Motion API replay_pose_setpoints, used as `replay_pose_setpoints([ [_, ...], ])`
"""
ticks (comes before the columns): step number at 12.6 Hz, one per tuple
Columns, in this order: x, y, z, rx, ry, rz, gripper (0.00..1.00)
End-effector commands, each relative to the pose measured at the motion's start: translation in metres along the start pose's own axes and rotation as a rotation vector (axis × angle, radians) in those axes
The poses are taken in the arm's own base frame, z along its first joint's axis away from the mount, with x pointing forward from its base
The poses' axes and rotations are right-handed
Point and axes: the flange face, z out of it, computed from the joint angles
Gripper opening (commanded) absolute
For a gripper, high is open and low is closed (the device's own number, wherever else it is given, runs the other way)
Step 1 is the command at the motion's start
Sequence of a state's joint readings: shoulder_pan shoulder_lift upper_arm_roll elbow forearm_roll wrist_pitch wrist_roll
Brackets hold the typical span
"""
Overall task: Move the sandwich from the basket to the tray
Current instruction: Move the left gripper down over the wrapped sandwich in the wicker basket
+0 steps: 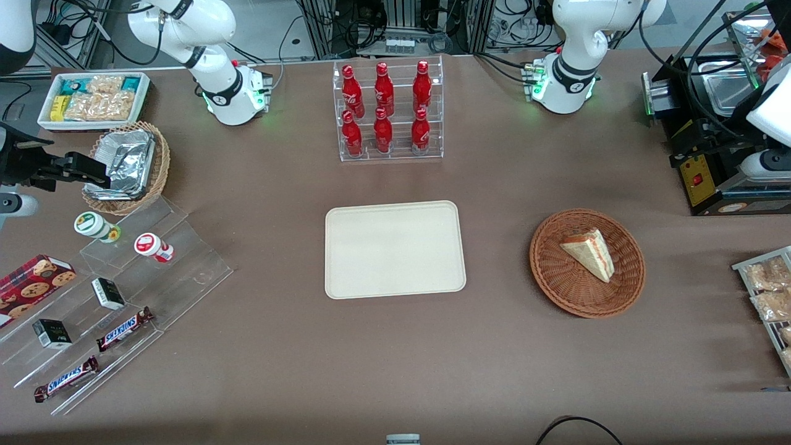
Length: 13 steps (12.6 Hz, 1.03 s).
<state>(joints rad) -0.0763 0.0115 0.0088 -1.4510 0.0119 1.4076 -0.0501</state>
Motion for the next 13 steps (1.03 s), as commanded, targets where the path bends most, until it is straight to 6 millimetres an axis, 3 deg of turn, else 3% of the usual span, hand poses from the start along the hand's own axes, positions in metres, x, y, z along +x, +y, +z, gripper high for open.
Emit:
replay_pose_setpoints([
  [1, 0.0, 0.004, -0.002, -0.001, -0.014, 0.017, 1.0],
  [3, 0.01, 0.004, 0.012, 0.001, -0.034, 0.011, 1.0],
  [6, 0.036, 0.005, 0.054, 0.012, -0.087, -0.003, 1.0],
  [13, 0.048, 0.011, 0.206, 0.02, -0.05, -0.18, 1.0],
])
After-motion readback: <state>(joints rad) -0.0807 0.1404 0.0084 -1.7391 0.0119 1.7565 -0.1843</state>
